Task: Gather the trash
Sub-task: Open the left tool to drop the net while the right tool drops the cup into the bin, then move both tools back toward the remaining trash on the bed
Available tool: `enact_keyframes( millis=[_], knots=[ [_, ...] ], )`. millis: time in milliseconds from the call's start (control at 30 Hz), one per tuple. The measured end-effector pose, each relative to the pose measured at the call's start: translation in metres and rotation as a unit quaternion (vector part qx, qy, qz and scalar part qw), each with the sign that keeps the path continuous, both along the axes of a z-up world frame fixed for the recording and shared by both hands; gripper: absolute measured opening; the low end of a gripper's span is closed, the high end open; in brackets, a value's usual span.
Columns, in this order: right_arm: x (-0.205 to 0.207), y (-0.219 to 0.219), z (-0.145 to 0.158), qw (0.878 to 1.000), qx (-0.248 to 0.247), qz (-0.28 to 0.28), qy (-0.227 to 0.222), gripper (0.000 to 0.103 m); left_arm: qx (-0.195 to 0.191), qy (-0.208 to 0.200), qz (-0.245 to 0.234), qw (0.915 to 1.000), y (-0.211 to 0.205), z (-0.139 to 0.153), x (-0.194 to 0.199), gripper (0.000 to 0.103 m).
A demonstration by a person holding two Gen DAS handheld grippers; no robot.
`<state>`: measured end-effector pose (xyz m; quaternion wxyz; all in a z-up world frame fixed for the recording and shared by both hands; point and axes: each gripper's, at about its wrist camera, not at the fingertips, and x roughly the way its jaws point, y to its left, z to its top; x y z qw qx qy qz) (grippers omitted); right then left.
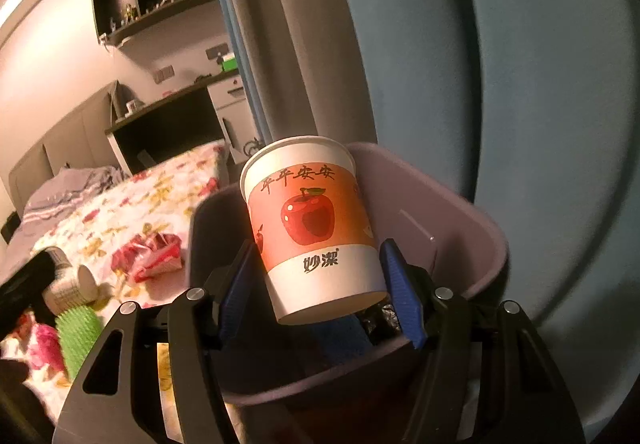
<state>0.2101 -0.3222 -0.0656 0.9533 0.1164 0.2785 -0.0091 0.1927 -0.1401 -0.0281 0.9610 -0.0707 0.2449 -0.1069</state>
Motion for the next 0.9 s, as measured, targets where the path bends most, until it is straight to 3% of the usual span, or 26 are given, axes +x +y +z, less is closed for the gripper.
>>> enact_keyframes(
  millis=[167,367,567,900],
  knots=[
    [0.005,0.001,-0.004,1.0,0.006,-0.008,0.012,0.07,0.006,-0.013,0.046,0.9988,0.043,0.005,-0.036,0.097],
    [-0.035,0.012,0.028,0.999,-0.023,-0.011,-0.038,0.07,0.026,-0.021,0.084,0.9959,0.079,0.006,-0.064,0.097],
    [-0.089,0.044,0.046,0.996,-0.035,0.023,-0.08,0.071,0.016,-0.008,0.125,0.992,0.123,0.0,-0.088,0.097],
    [-0.126,0.132,0.036,0.992,-0.025,0.111,-0.062,0.071,0.01,-0.01,0.18,0.9836,0.183,0.002,-0.133,0.097]
  ],
)
